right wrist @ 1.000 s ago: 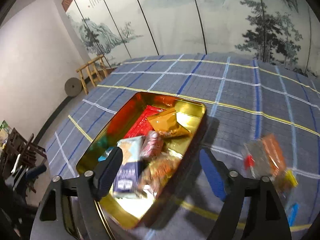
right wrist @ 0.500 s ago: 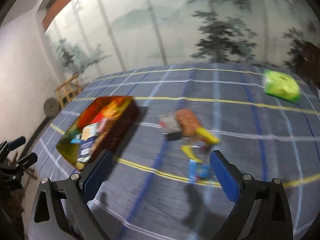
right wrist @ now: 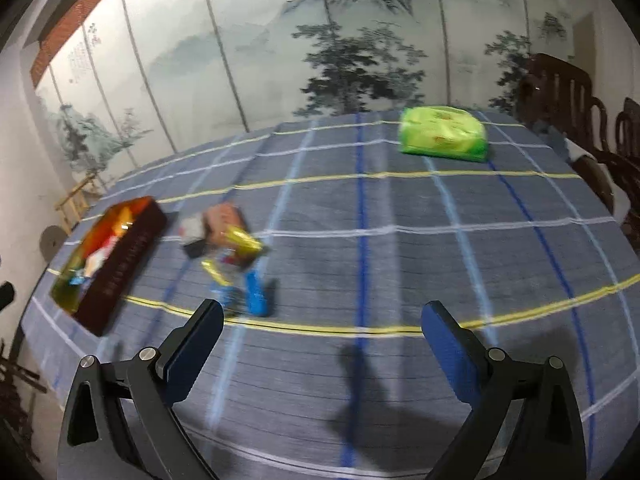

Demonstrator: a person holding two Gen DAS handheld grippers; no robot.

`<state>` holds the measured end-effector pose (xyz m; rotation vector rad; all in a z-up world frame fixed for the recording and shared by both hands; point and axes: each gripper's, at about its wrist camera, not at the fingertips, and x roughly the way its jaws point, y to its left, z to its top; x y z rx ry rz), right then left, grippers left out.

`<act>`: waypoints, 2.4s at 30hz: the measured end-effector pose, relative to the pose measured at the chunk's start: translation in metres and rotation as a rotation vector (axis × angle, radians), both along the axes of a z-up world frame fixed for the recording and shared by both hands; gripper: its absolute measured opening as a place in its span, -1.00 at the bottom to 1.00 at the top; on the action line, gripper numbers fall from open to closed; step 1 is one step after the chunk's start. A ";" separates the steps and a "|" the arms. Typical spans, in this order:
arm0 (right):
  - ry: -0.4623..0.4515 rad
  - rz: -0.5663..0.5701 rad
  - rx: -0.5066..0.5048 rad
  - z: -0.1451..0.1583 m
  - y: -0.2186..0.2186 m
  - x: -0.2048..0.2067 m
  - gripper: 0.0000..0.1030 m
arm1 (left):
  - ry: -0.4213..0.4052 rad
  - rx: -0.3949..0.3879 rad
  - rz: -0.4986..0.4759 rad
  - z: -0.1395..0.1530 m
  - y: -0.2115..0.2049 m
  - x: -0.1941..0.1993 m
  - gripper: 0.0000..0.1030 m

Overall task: Organize snacks
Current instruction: 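Withdraw the right tool from the tin and reach the left tool toward the dark tea bag, then grasp the dark tea bag with the left tool and lift, then grasp the blue round candy with the right tool while the left tool carries the tea bag to the tin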

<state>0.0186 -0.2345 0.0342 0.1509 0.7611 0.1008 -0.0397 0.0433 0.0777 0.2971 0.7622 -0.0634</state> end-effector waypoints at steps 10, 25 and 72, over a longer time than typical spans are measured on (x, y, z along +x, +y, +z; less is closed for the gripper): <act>0.022 -0.012 -0.017 -0.030 -0.034 0.007 0.92 | 0.174 -0.153 -0.075 -0.013 -0.023 0.057 0.76; -0.047 0.050 0.054 -0.031 -0.040 0.003 0.92 | 0.481 -0.367 0.109 -0.080 -0.044 0.195 0.36; -0.046 0.266 0.067 -0.021 0.006 0.007 0.92 | 0.450 -0.383 0.126 -0.071 -0.040 0.121 -0.40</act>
